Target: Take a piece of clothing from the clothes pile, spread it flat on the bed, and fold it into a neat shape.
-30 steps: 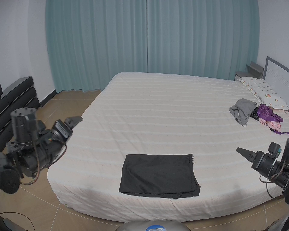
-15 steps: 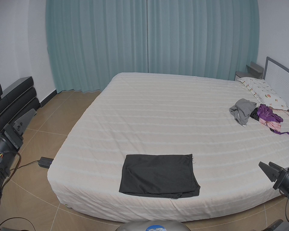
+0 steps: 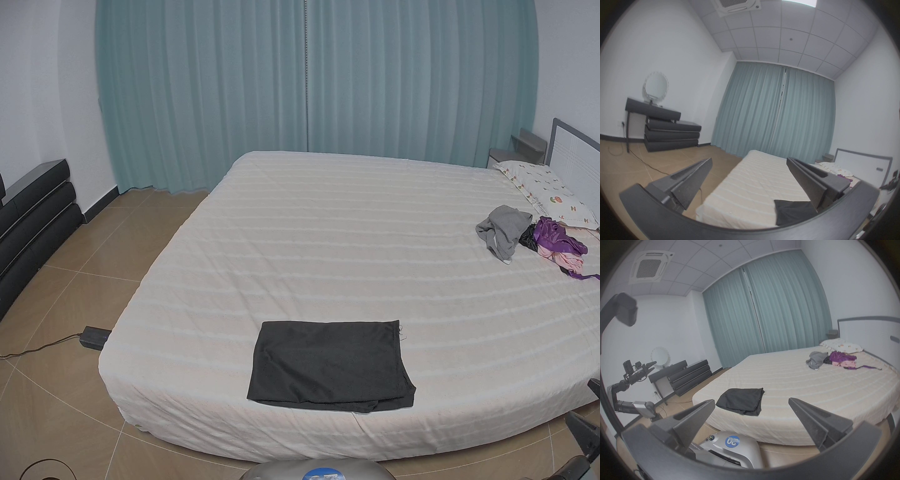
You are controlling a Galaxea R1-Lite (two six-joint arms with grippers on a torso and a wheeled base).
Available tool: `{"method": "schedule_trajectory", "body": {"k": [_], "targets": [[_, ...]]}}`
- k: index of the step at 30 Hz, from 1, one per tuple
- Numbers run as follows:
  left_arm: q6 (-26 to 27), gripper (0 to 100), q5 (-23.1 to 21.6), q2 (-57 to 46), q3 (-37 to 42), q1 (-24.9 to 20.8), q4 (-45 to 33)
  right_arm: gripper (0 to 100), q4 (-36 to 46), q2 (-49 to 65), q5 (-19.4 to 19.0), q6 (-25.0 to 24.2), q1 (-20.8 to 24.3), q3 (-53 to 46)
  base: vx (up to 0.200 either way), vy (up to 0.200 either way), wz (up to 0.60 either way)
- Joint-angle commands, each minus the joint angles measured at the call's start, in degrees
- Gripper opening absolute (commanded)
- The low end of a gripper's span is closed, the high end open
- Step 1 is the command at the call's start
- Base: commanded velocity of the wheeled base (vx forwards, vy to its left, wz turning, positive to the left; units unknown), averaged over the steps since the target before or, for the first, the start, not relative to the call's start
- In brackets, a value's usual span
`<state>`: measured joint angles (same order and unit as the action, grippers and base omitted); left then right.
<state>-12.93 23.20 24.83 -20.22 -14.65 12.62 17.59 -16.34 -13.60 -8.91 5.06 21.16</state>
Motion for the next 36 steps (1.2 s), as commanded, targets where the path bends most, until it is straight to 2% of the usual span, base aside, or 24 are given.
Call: {"method": "schedule_trajectory", "body": {"k": [1, 4, 7, 8, 13, 16, 18, 19, 22, 23, 24, 25, 26, 27, 28, 29, 30, 34, 36], "targets": [[6.69, 100, 0.71, -15.69, 0.62, 3.14, -6.46, 100, 7.63, 11.77, -0.11, 4.08, -2.07, 5.82, 0.0, 0.0, 0.0], [8.8, 100, 0.71, -18.94, 0.8, 4.46, -9.28, 100, 8.51, 15.72, -0.63, 6.71, -4.62, 5.73, 0.0, 0.0, 0.0], [9.24, 100, 0.8, -19.03, 0.89, 5.16, -9.19, 100, 8.6, 16.34, 0.6, 11.99, -4.88, 5.12, 0.0, 0.0, 0.0], [9.24, 100, 0.8, -19.03, 0.89, 5.16, -9.19, 100, 8.6, 16.34, 0.6, 11.99, -4.88, 5.12, 0.0, 0.0, 0.0], [11.53, 100, 0.62, -19.56, 0.62, 12.63, -9.72, 100, 6.14, 16.34, 2.09, 13.48, -4.88, 4.41, 0.0, 0.0, 0.0], [14.43, 100, 0.62, -20.7, 1.06, 16.41, -9.89, 100, -0.89, 16.34, 2.71, 15.59, -4.88, 0.28, 0.0, 0.0, 0.0], [15.04, 100, 0.62, -20.97, 1.06, 16.41, -9.89, 100, -3.18, 16.34, 3.06, 16.12, -4.88, -1.04, 0.0, 0.0, 0.0], [14.87, 100, 0.62, -20.97, 1.06, 16.41, -9.98, 100, -10.65, 16.34, 4.38, 17.26, -4.88, -5.43, 0.0, 0.0, 0.0], [14.69, 100, 0.62, -21.32, 2.47, 16.15, -9.98, 100, -17.5, 16.34, 4.73, 17.44, -4.88, -10.53, 0.0, 0.0, 0.0], [15.04, 100, 0.44, -22.02, 6.6, 15.71, -9.28, 100, -23.04, 16.34, 4.99, 17.35, -4.88, -15.36, 0.0, 0.0, 0.0], [15.04, 100, 0.44, -22.02, 6.6, 15.71, -9.28, 100, -23.04, 16.34, 4.99, 17.35, -4.88, -15.36, 0.0, 0.0, 0.0], [15.83, 100, -1.75, -24.57, 11.0, 14.74, -8.31, 100, -29.28, 16.34, 5.78, 17.35, -4.88, -20.2, 0.0, 0.0, 0.0], [15.92, 100, -3.6, -24.83, 13.02, 14.65, -6.55, 100, -30.51, 16.34, 7.01, 17.26, -4.88, -21.16, 0.0, 0.0, 0.0], [15.83, 100, -4.21, -24.83, 13.72, 14.65, -5.76, 100, -30.6, 16.34, 7.45, 17.26, -4.88, -21.16, 0.0, 0.0, 0.0], [15.4, 100, -7.82, -24.83, 18.11, 14.65, 1.71, 100, -29.9, 16.34, 10.0, 16.65, -4.88, -21.16, 0.0, 0.0, 0.0], [15.4, 100, -8.43, -24.83, 18.99, 14.65, 3.12, 100, -29.63, 16.34, 10.44, 16.56, -4.88, -21.16, 0.0, 0.0, 0.0], [15.31, 100, -11.33, -24.83, 20.22, 14.65, 5.75, 100, -28.84, 16.34, 12.81, 16.29, -4.88, -21.16, 0.0, 0.0, 0.0], [15.13, 100, -13.97, -24.83, 20.22, 14.65, 1.62, 100, -24.01, 16.34, 14.66, 15.85, -4.88, -21.16, 0.0, 0.0, 0.0], [15.31, 100, -15.2, -24.83, 20.22, 14.65, -4.09, 100, -21.28, 16.34, 14.66, 14.36, -4.88, -21.16, 0.0, 0.0, 0.0]]}}
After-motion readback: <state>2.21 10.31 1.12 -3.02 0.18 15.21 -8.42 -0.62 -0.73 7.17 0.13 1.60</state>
